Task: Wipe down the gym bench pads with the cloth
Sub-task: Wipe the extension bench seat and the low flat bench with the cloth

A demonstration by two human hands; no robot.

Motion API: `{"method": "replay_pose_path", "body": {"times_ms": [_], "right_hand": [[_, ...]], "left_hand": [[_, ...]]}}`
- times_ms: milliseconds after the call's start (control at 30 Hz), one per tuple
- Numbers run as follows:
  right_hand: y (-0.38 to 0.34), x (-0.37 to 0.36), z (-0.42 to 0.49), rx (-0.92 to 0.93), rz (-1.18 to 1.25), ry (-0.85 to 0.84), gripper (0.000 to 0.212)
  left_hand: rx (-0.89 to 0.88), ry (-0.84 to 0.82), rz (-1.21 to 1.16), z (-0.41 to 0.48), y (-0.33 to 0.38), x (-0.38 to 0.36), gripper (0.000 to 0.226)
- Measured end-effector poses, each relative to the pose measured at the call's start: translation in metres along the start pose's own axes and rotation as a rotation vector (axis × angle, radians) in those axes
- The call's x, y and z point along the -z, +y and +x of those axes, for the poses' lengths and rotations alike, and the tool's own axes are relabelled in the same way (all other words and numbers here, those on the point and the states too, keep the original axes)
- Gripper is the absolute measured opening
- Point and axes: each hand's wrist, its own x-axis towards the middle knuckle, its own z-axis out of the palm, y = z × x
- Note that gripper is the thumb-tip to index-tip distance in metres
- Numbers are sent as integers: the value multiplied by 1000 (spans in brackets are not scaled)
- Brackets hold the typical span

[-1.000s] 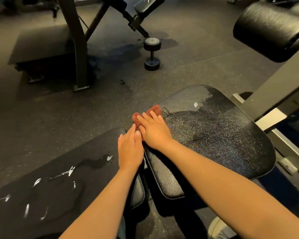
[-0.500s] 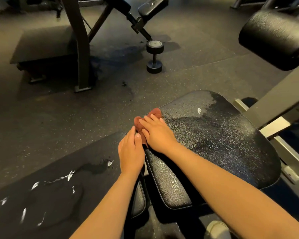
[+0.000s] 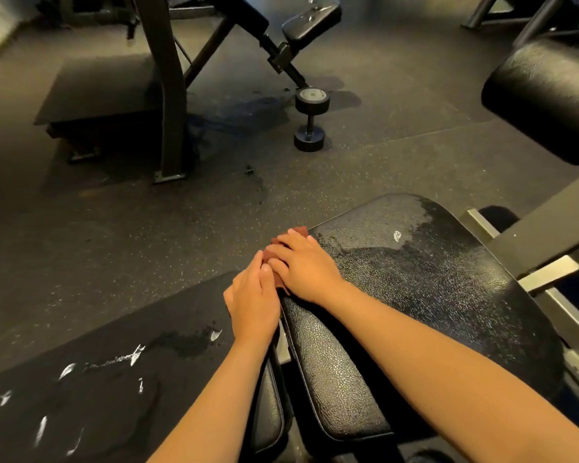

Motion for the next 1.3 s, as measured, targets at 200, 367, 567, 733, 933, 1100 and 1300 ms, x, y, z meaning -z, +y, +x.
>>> {"method": "replay_pose_path", "body": {"times_ms": [200, 367, 567, 733, 933, 1100, 1300], "right_hand": [[-21, -2, -3, -69, -24, -77, 41], [-34, 1, -60, 75, -54, -82, 39], [-35, 4, -77, 64, -27, -87, 40], [-42, 0, -44, -53, -103, -108, 44], [-46, 6, -106, -78, 12, -45, 42], [-55, 2, -161, -71, 5, -8, 38], [-66, 3, -129, -160, -72, -82, 39]], "left_hand": [[48, 31, -201, -3, -4, 6, 47], [49, -19, -269, -15, -14, 13, 44], [7, -34, -194, -39, -22, 17, 39], [-54, -69, -103, -60, -27, 23, 40], [-112, -115, -69, -91, -27, 27, 35], [-172, -135, -14, -111, -38, 28, 34], [-189, -114, 5, -126, -41, 33, 40]]}}
